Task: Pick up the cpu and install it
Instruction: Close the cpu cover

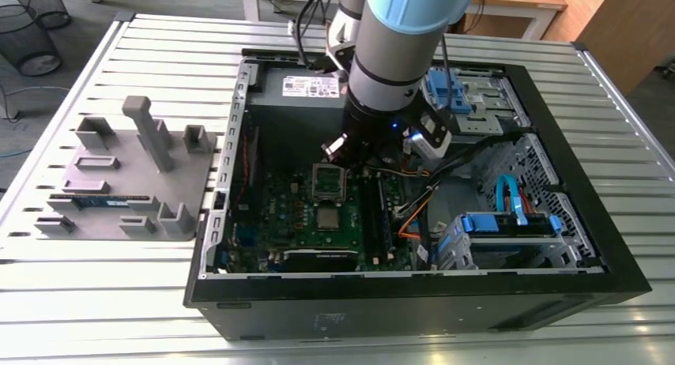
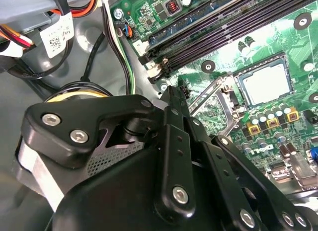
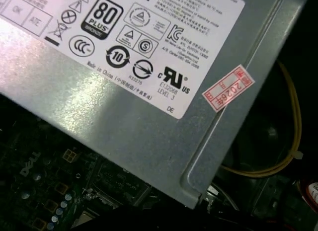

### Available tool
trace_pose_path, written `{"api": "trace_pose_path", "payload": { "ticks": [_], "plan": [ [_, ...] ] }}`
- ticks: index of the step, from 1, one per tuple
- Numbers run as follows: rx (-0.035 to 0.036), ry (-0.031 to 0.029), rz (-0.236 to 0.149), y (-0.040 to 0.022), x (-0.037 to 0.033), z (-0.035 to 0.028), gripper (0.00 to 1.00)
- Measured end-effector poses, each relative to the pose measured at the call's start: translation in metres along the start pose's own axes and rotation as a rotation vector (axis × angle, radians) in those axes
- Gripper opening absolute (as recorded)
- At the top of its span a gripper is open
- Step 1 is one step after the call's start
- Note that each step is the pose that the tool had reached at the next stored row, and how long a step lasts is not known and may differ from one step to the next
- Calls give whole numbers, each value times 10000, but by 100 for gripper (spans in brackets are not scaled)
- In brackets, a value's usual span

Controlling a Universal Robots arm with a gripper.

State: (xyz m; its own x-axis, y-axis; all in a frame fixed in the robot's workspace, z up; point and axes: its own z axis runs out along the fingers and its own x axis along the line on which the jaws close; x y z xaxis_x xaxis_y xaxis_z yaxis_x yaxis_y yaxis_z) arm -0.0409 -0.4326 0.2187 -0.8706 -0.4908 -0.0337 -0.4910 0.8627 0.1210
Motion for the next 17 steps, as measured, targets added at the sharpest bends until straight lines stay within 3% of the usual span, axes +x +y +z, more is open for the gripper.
{"api": "trace_pose_path", "payload": {
  "ticks": [12,17],
  "plan": [
    [3,13,-80,-10,6,-8,11],
    [-2,39,-291,-9,5,-13,11]
  ]
}}
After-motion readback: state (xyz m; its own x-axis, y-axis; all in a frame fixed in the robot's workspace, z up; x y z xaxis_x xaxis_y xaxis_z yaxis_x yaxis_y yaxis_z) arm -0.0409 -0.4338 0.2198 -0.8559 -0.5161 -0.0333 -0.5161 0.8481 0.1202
